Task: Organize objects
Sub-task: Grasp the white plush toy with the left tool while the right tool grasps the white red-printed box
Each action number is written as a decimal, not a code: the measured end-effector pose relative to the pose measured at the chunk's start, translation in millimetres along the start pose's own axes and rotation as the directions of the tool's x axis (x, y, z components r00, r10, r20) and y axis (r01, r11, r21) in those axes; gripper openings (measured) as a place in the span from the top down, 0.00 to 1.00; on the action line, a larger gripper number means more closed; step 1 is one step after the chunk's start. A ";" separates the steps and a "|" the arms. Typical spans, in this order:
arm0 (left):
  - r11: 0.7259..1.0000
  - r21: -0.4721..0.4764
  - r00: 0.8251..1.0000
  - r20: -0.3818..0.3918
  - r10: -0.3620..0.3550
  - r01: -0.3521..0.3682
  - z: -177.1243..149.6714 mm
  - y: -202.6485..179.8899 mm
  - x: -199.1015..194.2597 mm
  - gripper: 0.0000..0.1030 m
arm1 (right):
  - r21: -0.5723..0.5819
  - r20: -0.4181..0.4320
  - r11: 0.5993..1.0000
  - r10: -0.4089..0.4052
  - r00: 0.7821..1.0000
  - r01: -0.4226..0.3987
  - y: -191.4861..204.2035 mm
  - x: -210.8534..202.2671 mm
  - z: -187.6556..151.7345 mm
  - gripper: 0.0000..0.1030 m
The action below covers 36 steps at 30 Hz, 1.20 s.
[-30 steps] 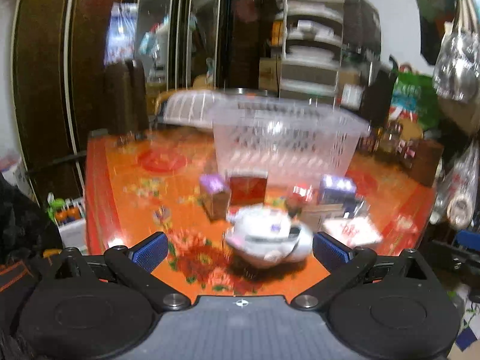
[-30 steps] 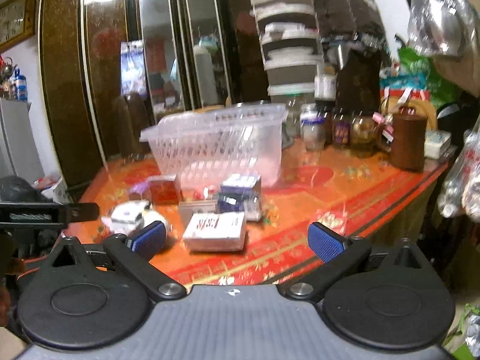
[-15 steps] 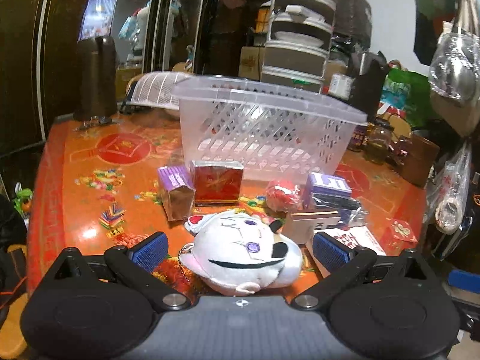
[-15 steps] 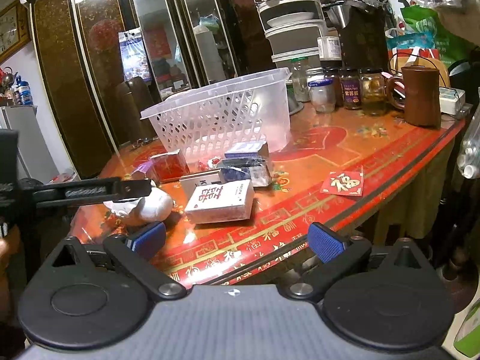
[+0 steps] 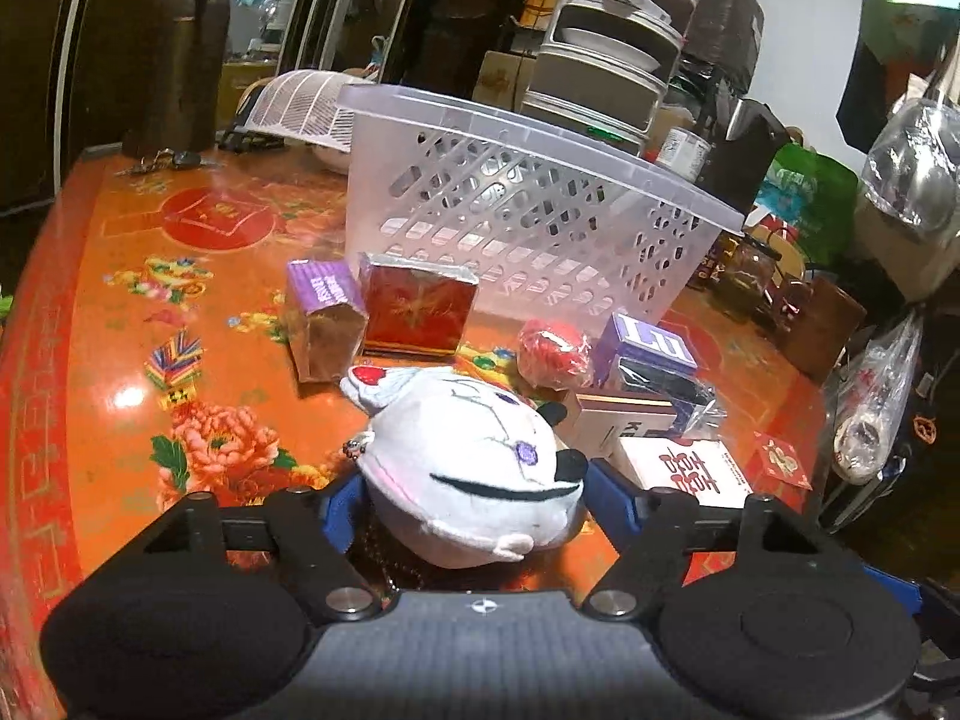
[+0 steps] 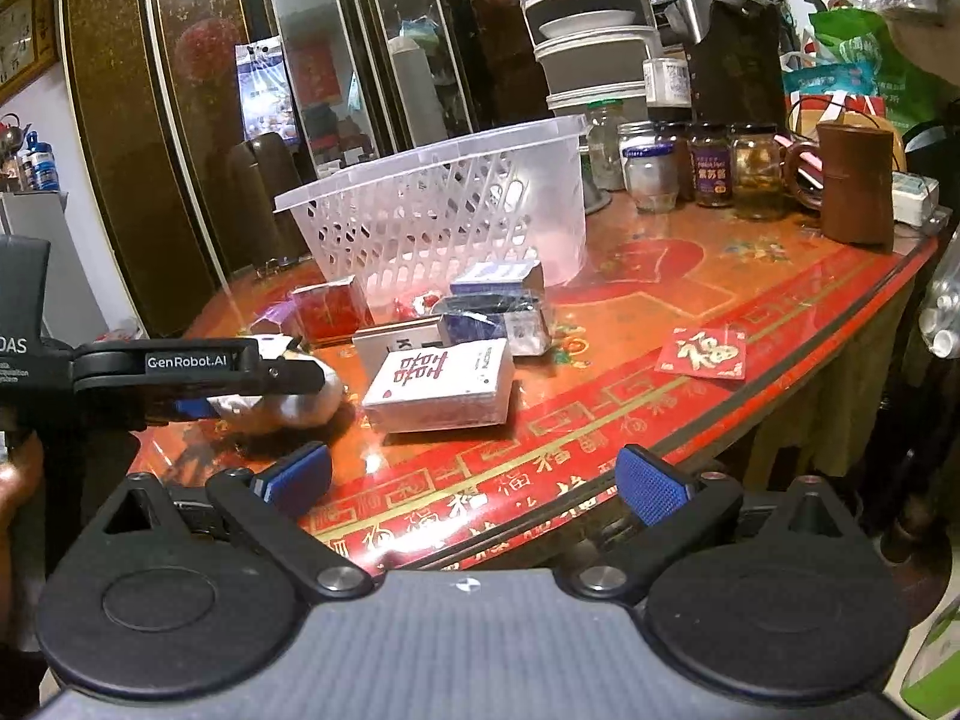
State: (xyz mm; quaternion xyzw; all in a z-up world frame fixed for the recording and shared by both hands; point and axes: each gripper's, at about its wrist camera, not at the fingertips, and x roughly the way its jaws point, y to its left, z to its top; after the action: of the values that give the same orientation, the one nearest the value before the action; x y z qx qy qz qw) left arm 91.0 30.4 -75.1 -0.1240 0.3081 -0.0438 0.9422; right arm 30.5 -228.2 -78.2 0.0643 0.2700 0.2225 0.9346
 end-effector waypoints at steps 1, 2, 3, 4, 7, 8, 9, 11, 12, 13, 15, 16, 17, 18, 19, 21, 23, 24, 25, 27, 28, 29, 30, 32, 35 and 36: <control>1.000 0.003 1.000 0.003 -0.003 0.003 0.5 0.0 0.2 0.27 | 0.001 -0.002 1.000 0.001 1.000 -0.001 0.3 1.6 -0.6 0.00; 1.000 0.000 1.000 0.009 -0.007 0.007 0.9 0.7 -0.2 0.28 | 0.000 0.000 1.000 0.002 1.000 -0.002 0.9 3.1 -0.9 0.00; 1.000 -0.003 1.000 0.017 -0.011 0.011 1.2 2.2 -1.5 0.28 | -0.005 0.007 1.000 0.000 1.000 0.000 1.9 4.5 -0.9 0.00; 1.000 -0.003 0.999 0.031 -0.016 0.016 1.5 3.4 -3.9 0.29 | -0.009 0.013 1.000 -0.005 1.000 0.005 3.1 5.7 -0.9 0.00; 1.000 0.015 0.997 0.080 -0.017 0.016 4.1 5.8 -13.2 0.30 | -0.029 0.031 1.000 -0.004 1.000 0.005 8.4 12.1 0.6 0.00; 1.000 0.028 0.995 0.097 -0.008 0.006 5.0 6.4 -15.9 0.30 | -0.042 0.034 0.999 -0.010 0.999 0.012 11.2 16.1 1.6 0.00; 0.999 0.041 0.993 0.114 0.007 -0.011 5.8 7.1 -18.2 0.30 | -0.051 0.037 0.999 -0.019 0.999 0.021 13.1 19.8 2.1 0.00; 0.997 0.059 0.989 0.140 0.044 -0.052 7.6 10.6 -20.7 0.30 | -0.055 0.046 0.998 -0.035 0.998 0.037 15.5 27.9 3.0 0.00; 0.997 0.056 0.988 0.148 0.051 -0.060 8.7 13.1 -20.9 0.30 | -0.054 0.046 0.998 -0.036 0.998 0.039 16.2 31.9 3.4 0.00; 0.998 0.042 0.988 0.148 0.048 -0.055 10.1 17.1 -20.8 0.30 | -0.054 0.042 0.998 -0.034 0.999 0.036 16.9 36.4 3.5 0.01; 0.999 0.024 0.989 0.144 0.035 -0.039 11.6 21.8 -19.8 0.30 | -0.048 0.038 0.998 -0.033 0.999 0.035 17.8 43.9 3.4 0.03; 0.999 0.022 0.989 0.144 0.034 -0.038 11.6 22.5 -19.3 0.30 | -0.047 0.035 0.998 -0.033 0.999 0.035 18.5 46.9 3.4 0.05; 0.999 0.023 0.989 0.145 0.031 -0.034 11.0 22.1 -19.3 0.30 | -0.058 0.042 0.998 -0.035 0.998 0.037 20.9 49.2 2.9 0.06; 0.999 0.027 0.989 0.146 0.025 -0.029 11.1 21.4 -19.3 0.30 | -0.077 0.046 0.996 -0.038 0.998 0.041 24.3 51.5 2.3 0.10; 0.999 0.032 0.989 0.147 0.021 -0.026 10.7 20.5 -19.1 0.30 | -0.103 0.048 0.994 -0.044 0.998 0.049 28.1 54.5 1.7 0.13; 0.999 0.037 0.989 0.143 0.023 -0.029 10.1 20.0 -17.8 0.30 | -0.138 0.060 0.988 -0.064 0.996 0.072 34.7 58.9 -0.1 0.16; 0.999 0.033 0.990 0.137 0.015 -0.020 9.3 21.3 -17.0 0.30 | -0.170 0.067 0.982 -0.075 0.995 0.086 39.6 63.7 -1.7 0.17; 0.999 0.033 0.991 0.136 0.013 -0.018 8.6 21.9 -17.0 0.30 | -0.181 0.074 0.979 -0.081 0.994 0.094 41.5 65.0 -2.4 0.20; 0.999 0.034 0.991 0.134 0.011 -0.015 8.2 22.0 -16.9 0.30 | -0.188 0.079 0.977 -0.086 0.993 0.100 42.8 66.2 -2.9 0.23; 0.999 0.040 0.991 0.131 0.003 -0.008 7.6 21.4 -16.5 0.29 | -0.205 0.087 0.972 -0.099 0.991 0.115 44.7 68.6 -3.4 0.28; 0.999 0.045 0.992 0.129 0.001 -0.007 7.0 20.3 -16.3 0.29 | -0.210 0.089 0.971 -0.098 0.991 0.114 44.9 69.4 -3.1 0.28; 0.999 0.048 0.992 0.130 -0.001 -0.005 6.6 19.7 -16.6 0.29 | -0.209 0.089 0.972 -0.094 0.992 0.111 44.4 70.4 -2.1 0.28; 0.999 0.052 0.991 0.133 -0.002 -0.005 6.3 18.8 -17.2 0.29 | -0.209 0.089 0.972 -0.093 0.992 0.110 44.1 70.8 -1.7 0.28; 0.998 0.062 0.991 0.136 -0.006 -0.003 5.4 17.3 -18.0 0.29 | -0.213 0.090 0.971 -0.088 0.992 0.106 44.0 71.1 -1.9 0.28; 0.998 0.068 0.991 0.133 -0.016 0.006 4.7 17.0 -18.1 0.29 | -0.198 0.091 0.976 -0.072 0.993 0.089 39.6 67.4 -2.8 0.28; 0.998 0.070 0.991 0.133 -0.016 0.007 4.8 16.7 -18.1 0.29 | -0.186 0.089 0.979 -0.064 0.994 0.079 36.9 65.3 -2.3 0.28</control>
State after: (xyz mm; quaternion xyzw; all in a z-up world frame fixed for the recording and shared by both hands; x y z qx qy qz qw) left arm 79.4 50.4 -65.4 -0.0957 0.2417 -0.0514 0.9642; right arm 64.5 -165.8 -102.4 -0.0252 0.2109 0.2105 0.9542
